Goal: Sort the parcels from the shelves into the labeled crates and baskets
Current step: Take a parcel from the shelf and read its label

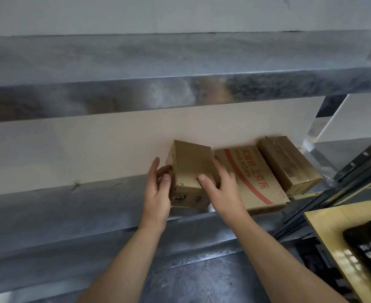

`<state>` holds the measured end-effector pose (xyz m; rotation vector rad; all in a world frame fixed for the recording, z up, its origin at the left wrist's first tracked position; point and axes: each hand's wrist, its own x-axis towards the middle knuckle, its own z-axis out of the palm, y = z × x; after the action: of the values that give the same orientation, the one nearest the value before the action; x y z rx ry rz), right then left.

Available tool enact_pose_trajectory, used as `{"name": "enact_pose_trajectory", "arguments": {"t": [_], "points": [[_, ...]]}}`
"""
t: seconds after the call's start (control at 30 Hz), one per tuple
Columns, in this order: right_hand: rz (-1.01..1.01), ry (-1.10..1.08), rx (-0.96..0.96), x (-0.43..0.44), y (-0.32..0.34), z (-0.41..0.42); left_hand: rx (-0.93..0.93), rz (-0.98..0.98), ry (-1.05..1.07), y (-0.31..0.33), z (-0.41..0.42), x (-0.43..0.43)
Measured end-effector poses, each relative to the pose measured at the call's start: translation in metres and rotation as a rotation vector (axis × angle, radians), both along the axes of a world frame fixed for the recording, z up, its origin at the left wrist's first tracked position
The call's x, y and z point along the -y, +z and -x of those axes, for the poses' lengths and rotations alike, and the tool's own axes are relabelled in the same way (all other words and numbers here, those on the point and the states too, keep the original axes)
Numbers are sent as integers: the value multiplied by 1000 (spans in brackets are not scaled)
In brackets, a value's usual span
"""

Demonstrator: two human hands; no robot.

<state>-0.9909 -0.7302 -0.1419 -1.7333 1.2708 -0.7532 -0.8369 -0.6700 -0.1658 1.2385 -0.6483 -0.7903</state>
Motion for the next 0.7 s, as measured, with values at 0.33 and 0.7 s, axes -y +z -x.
{"name": "enact_pose_trajectory", "arguments": {"t": [0.33, 0.7], "points": [[-136, 100, 238, -30, -17, 9, -56, -44, -99, -7, 3, -46], [-158, 209, 301, -77, -6, -8, 275, -58, -63, 11, -10, -88]]}}
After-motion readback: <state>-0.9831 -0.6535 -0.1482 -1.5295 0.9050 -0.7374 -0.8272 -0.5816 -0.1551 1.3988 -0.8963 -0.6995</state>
